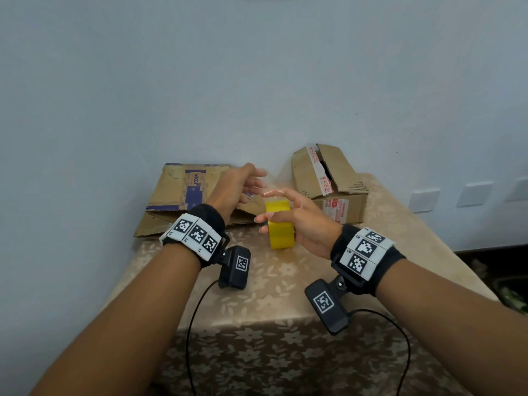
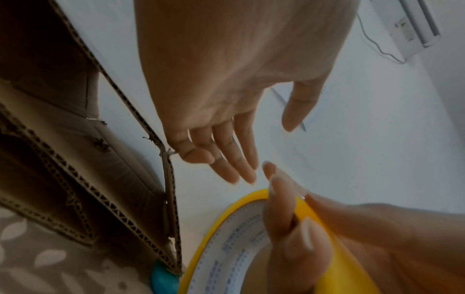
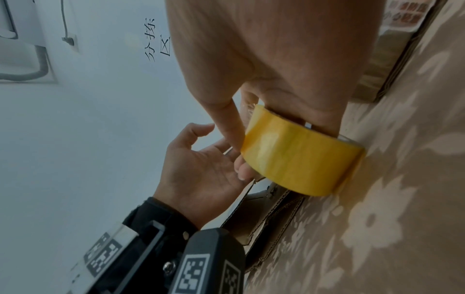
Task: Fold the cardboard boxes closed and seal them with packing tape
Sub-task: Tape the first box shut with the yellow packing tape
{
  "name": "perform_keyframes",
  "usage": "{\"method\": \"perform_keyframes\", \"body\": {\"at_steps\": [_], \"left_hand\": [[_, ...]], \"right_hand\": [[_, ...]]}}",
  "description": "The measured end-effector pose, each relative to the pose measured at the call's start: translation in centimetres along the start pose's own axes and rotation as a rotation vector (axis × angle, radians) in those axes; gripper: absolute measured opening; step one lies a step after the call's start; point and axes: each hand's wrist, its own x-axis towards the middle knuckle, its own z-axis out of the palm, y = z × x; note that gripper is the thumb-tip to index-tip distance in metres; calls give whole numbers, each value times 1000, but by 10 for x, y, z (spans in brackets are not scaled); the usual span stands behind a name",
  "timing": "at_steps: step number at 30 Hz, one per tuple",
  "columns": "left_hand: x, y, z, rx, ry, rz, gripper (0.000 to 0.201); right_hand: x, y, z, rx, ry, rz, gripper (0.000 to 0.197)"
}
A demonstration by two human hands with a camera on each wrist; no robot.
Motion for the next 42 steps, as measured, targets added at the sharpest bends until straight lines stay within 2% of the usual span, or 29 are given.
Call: {"method": "perform_keyframes", "body": {"at_steps": [2,4,8,14,21,27,31,34,37,39,42], "left_hand": [[-2,0,1,65,-84,9,49],[-2,-1,2,117,-127,28,44],[-1,-5,4,118,-112,74,11],[-3,-3,7,104,-10,176,21],[-6,1,17,23,65,213,25],[-8,7,19,-114,110,256,22],[-2,-1,18,21,126,255,24],[2,-8,15,250,179,323,23],[-1,-7,16,351,207,353,21],[-6,-2,17,385,196,330,28],[-9,7,20,299,146,211,44]], "right_hand": [[1,0,-1,32,16,7,44],[1,1,-2,54,18,1,46],[-1,-1,-1,39,10,25,42],[-1,-3,2,3,21,43,38],[-3,-5,6,0,53,68,34],[-2,-8,9,-13,93,58,28],[-6,-7,7,-17,54,26,19],[-9,-6,6,-24,27,20,17],[-10,-8,5,-15,25,21,17],[-11,-9,4,-16,38,14,17],[-10,-11,2,-28,64,5,16]]}}
